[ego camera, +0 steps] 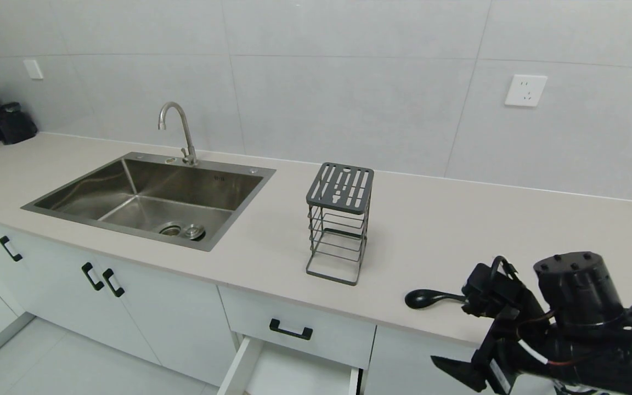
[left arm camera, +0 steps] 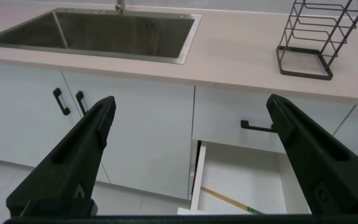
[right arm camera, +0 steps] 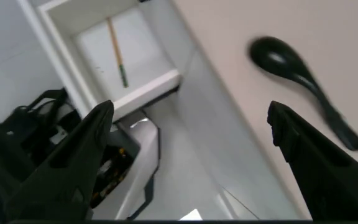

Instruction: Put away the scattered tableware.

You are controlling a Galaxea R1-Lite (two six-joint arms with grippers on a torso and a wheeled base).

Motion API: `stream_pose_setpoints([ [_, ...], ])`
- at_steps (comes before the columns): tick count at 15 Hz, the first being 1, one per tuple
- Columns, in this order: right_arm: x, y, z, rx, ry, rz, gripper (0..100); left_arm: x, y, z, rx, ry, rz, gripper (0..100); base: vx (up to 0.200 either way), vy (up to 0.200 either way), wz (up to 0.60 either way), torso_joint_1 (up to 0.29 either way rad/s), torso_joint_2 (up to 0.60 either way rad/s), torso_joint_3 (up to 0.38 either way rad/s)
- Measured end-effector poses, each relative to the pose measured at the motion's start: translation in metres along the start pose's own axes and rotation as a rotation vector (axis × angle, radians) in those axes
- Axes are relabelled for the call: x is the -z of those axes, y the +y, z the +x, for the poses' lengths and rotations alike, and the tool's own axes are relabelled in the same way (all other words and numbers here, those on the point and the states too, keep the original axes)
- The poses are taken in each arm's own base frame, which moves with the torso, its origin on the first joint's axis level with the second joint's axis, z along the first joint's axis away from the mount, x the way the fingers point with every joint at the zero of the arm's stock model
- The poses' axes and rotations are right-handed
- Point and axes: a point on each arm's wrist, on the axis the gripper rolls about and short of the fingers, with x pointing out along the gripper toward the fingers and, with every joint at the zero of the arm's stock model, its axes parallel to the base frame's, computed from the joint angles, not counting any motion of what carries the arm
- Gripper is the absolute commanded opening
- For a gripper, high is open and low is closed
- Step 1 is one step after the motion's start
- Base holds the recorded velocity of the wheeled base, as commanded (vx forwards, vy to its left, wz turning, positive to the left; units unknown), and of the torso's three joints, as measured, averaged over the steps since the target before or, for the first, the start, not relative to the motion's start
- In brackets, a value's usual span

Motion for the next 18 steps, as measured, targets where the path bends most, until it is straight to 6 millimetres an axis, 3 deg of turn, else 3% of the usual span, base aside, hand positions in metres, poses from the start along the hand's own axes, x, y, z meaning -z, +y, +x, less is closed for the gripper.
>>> stream_pose_setpoints([
  [2, 0.008, -0.022, -0.001, 0.058, 0.019, 0.023, 100, 0.0, 0.0, 0.0, 0.0, 0.0, 0.0, 100, 0.0, 0.0, 0.0, 0.0, 0.0, 0.0],
  [5, 0.008, -0.035, 0.005, 0.086, 0.032, 0.051, 100, 0.0, 0.0, 0.0, 0.0, 0.0, 0.0, 100, 0.0, 0.0, 0.0, 0.0, 0.0, 0.0],
  [8, -0.001, -0.055, 0.023, 0.118, 0.032, 0.047, 100, 0.0, 0.0, 0.0, 0.0, 0.0, 0.0, 100, 0.0, 0.0, 0.0, 0.0, 0.0, 0.0],
  [11, 0.007, -0.08, 0.037, 0.155, 0.077, 0.026, 100, 0.0, 0.0, 0.0, 0.0, 0.0, 0.0, 100, 0.0, 0.0, 0.0, 0.0, 0.0, 0.0],
  [18, 0.017, -0.089, 0.064, 0.104, 0.107, 0.046, 100, 0.0, 0.0, 0.0, 0.0, 0.0, 0.0, 100, 0.0, 0.0, 0.0, 0.0, 0.0, 0.0],
])
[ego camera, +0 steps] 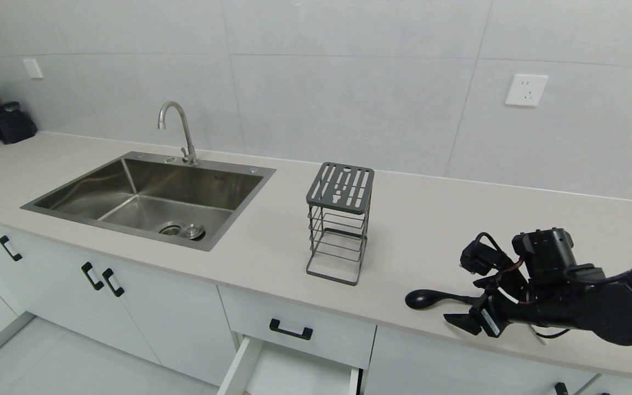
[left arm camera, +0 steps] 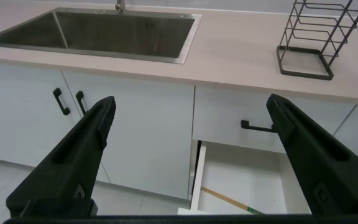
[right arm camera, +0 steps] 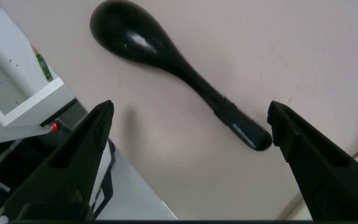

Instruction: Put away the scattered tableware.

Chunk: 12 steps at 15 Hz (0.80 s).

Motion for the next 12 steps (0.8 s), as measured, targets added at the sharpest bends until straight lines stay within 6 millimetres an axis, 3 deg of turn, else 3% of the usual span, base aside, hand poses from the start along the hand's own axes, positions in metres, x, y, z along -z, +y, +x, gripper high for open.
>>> stream_pose_setpoints([
  [4, -0.008, -0.007, 0.012, -0.054, -0.045, 0.012, 100, 0.0, 0.0, 0.0, 0.0, 0.0, 0.0, 100, 0.0, 0.0, 0.0, 0.0, 0.0, 0.0],
  [12, -0.005, -0.01, 0.03, -0.11, -0.037, 0.027, 100, 0.0, 0.0, 0.0, 0.0, 0.0, 0.0, 100, 0.0, 0.0, 0.0, 0.0, 0.0, 0.0],
])
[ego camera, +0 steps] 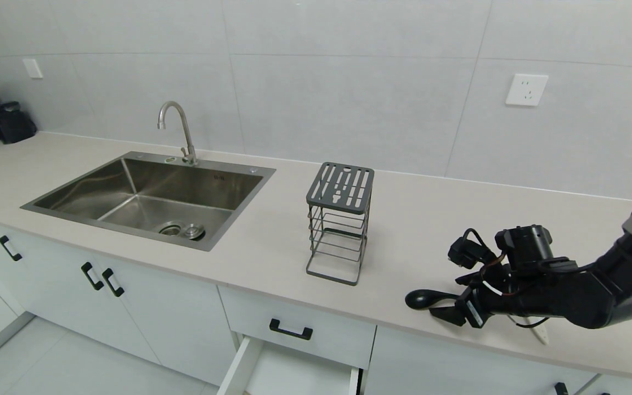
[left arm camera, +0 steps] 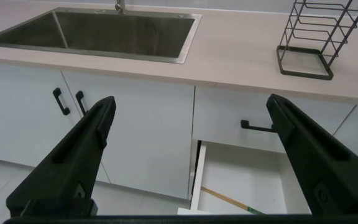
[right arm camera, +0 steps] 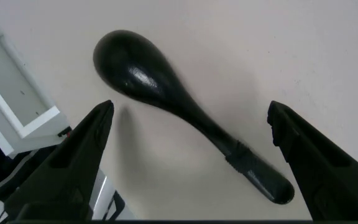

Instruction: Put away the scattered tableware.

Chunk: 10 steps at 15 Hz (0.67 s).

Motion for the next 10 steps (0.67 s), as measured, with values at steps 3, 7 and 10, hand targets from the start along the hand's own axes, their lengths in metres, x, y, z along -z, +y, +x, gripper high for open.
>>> stream_pose_setpoints([
  [3, 0.002, -0.002, 0.008, -0.02, 0.003, 0.004, 100, 0.0, 0.0, 0.0, 0.0, 0.0, 0.0, 100, 0.0, 0.0, 0.0, 0.0, 0.0, 0.0],
  [7, 0.0, -0.006, 0.018, -0.023, 0.001, 0.003, 0, 0.0, 0.0, 0.0, 0.0, 0.0, 0.0, 100, 0.0, 0.0, 0.0, 0.0, 0.0, 0.0],
  [10, 0.002, -0.004, 0.02, -0.026, 0.008, -0.003, 0, 0.0, 0.0, 0.0, 0.0, 0.0, 0.0, 100, 0.0, 0.0, 0.0, 0.0, 0.0, 0.0],
])
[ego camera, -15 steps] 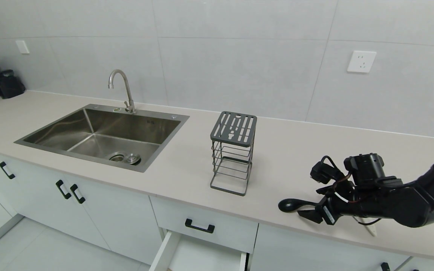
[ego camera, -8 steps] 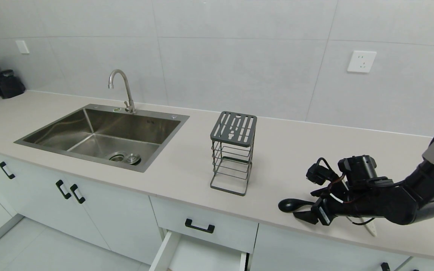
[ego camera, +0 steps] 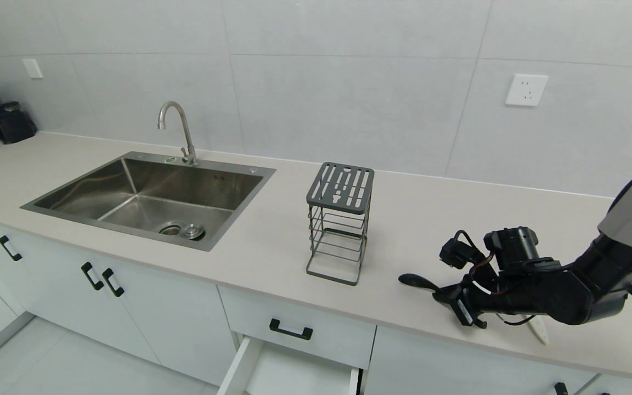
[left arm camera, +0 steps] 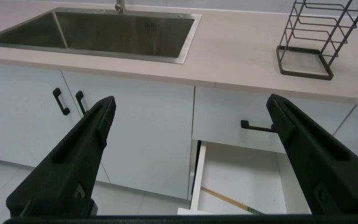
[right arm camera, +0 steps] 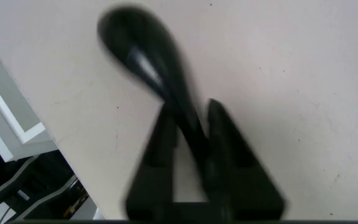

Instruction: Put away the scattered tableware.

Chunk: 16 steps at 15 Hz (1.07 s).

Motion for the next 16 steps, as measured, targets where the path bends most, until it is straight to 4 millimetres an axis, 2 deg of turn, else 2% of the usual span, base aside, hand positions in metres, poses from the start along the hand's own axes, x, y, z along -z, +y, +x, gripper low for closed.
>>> stream_pose_setpoints([
  [3, 0.001, 0.001, -0.003, 0.004, 0.005, -0.003, 0, 0.0, 0.0, 0.0, 0.0, 0.0, 0.0, 100, 0.0, 0.0, 0.0, 0.0, 0.0, 0.0],
  [7, -0.009, 0.008, -0.023, 0.021, -0.033, -0.037, 0, 0.0, 0.0, 0.0, 0.0, 0.0, 0.0, 100, 0.0, 0.0, 0.0, 0.0, 0.0, 0.0],
  [9, -0.011, 0.024, -0.037, 0.008, -0.051, -0.079, 0, 0.0, 0.0, 0.0, 0.0, 0.0, 0.0, 100, 0.0, 0.0, 0.0, 0.0, 0.0, 0.0],
  [12, -0.015, 0.062, -0.055, -0.056, -0.077, -0.163, 0, 0.0, 0.0, 0.0, 0.0, 0.0, 0.0, 100, 0.0, 0.0, 0.0, 0.0, 0.0, 0.0],
  [16, -0.028, 0.1, -0.071, -0.112, -0.14, -0.245, 0, 0.0, 0.0, 0.0, 0.0, 0.0, 0.0, 100, 0.0, 0.0, 0.0, 0.0, 0.0, 0.0],
])
